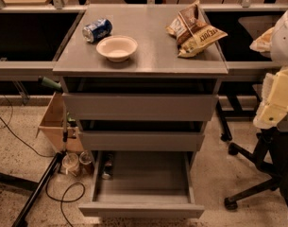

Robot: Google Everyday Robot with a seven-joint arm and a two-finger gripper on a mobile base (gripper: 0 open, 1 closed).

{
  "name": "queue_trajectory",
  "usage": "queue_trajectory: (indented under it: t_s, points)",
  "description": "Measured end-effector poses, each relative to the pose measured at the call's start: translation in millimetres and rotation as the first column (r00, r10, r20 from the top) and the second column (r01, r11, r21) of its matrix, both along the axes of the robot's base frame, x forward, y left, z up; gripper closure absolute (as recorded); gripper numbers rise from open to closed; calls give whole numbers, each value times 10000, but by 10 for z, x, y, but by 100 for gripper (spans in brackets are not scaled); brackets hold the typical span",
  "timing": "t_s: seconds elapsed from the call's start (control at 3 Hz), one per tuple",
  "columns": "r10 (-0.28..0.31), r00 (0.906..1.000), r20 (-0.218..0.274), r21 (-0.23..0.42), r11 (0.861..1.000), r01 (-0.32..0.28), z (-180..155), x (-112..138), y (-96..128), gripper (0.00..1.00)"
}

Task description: Pick redbull can from bottom drawer and place on counter

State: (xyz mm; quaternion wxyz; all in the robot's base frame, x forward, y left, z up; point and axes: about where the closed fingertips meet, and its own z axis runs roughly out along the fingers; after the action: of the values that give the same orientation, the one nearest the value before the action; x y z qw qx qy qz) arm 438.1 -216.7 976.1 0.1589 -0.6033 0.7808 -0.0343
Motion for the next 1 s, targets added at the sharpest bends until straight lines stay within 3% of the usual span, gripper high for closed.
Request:
queue_trajectory:
  t_s: [0.33, 0.67, 1.0]
  points:
    - [0, 10000, 0, 0, 10000, 0, 0, 0, 0, 0]
    - [256, 9997, 48, 504, 9984, -258, -31, -16, 115, 0]
    - [780, 9969, 89, 1546, 9849, -785, -66, 101, 406, 0]
